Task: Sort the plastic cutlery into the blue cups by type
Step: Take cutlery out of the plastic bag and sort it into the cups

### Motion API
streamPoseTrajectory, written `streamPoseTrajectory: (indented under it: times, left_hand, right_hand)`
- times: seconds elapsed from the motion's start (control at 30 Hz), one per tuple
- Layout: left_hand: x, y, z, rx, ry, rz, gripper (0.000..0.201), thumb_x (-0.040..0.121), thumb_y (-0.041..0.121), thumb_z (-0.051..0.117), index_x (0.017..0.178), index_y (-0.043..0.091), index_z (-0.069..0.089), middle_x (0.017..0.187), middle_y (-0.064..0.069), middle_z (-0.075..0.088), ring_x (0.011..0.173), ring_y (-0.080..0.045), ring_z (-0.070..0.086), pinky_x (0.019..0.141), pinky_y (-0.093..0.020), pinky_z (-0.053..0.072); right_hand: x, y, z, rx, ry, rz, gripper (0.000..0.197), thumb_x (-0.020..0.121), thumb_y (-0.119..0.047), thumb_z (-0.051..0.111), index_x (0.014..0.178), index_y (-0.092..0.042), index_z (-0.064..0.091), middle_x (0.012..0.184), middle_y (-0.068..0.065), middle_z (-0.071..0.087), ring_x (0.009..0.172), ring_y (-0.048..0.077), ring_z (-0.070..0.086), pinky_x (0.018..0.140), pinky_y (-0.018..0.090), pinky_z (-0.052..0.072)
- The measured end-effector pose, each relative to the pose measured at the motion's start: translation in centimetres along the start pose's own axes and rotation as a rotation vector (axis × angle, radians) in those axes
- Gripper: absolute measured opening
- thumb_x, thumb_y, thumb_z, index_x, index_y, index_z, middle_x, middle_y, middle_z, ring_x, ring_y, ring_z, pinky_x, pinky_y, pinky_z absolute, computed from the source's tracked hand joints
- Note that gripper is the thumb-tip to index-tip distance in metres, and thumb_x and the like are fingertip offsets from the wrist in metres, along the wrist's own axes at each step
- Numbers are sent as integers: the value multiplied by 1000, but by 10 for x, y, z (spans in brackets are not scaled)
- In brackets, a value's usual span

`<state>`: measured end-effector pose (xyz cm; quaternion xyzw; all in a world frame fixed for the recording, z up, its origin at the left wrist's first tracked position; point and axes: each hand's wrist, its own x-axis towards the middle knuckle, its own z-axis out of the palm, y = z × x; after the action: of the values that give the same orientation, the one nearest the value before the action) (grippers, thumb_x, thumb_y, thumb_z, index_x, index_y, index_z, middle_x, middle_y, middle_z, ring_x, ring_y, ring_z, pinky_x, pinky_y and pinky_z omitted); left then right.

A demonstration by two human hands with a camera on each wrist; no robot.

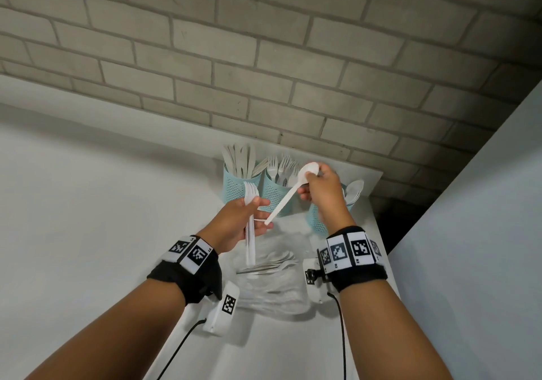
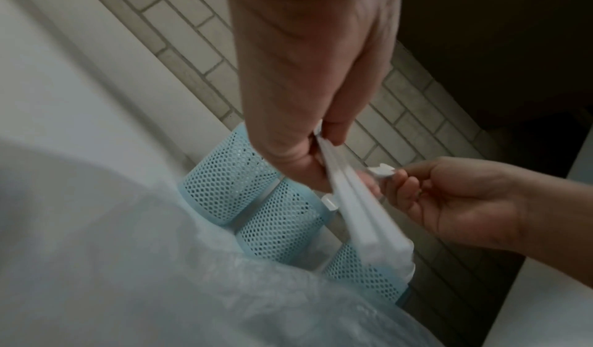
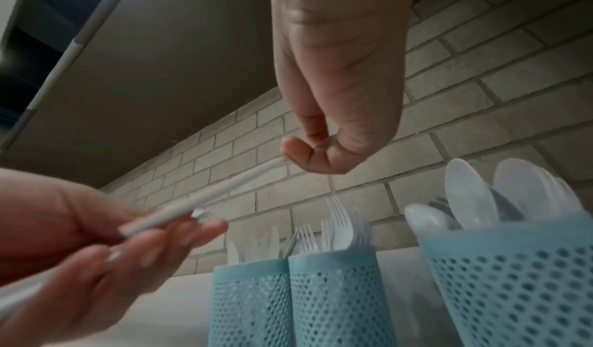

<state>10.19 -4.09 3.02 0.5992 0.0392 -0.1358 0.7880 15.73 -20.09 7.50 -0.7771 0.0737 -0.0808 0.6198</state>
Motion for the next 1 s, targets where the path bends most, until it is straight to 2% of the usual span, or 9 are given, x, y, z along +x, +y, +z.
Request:
streamPoseTrajectory:
  times: [0.13,0.27,0.37,0.43,0.53,0.67,0.83,0.93,1.0]
  left_hand:
    - [4,4,-1,-63,52,6,22,101,26,37,104,14,55,68,1,40,53,-7,35,44,-12,32]
    - [5,10,-2,-174,-7,-56,15,100,20,38,105,11,49,70,-1,41,57,-9,33,50,-18,28]
    - [7,10,-1,-235,-45,-73,19,100,14,34,104,8,52,77,-5,51,62,-11,40,53,-20,35]
    - [8,8,2,-223,-54,-58,21,99,6,33,110,5,51,80,-6,54,63,-11,43,51,-18,40]
    - [7,6,8,-187,-76,-41,21,100,3,34,112,2,50,85,-7,57,65,-11,46,51,-16,45]
    - [6,4,11,-159,-115,-30,18,99,5,38,102,3,55,90,-9,62,67,-10,50,55,-15,49]
    - [3,4,12,-125,-119,-30,21,99,10,42,112,0,55,90,-7,66,61,-6,59,58,-16,52]
    - [2,5,13,-64,-58,-21,20,98,16,45,111,6,58,88,-2,67,64,-7,55,57,-16,49]
    - [3,4,16,-25,-13,1,21,98,16,47,112,6,59,86,-1,65,64,-7,52,57,-15,46]
  right_hand:
    - [12,-21,-7,19,190,-156,36,91,-2,35,119,-20,49,95,11,61,52,16,59,45,20,50]
    - [29,-28,-25,-93,478,-398,31,93,-11,36,119,-18,52,94,11,63,78,30,65,72,40,57]
    - [35,-24,-42,-271,595,-476,29,97,-13,38,120,-12,56,110,15,62,96,30,61,73,26,44]
    - [35,-17,-50,-373,628,-484,29,98,-14,40,121,-13,57,115,15,60,100,29,60,73,26,42]
    - [36,-1,-53,-485,619,-476,30,98,-18,41,121,-16,59,114,15,61,100,31,61,78,36,50]
    - [36,23,-52,-705,468,-312,31,98,-20,42,120,-15,62,113,21,56,103,36,55,79,34,43]
    - [30,37,-47,-924,273,-117,34,97,-28,41,124,-21,61,126,20,49,117,37,38,96,40,34]
    - [24,22,-39,-825,346,-227,35,95,-29,46,126,-18,59,133,15,46,120,33,38,99,38,31]
    - [17,10,-31,-607,291,-332,37,93,-30,51,125,-13,59,124,14,53,108,26,50,93,32,39]
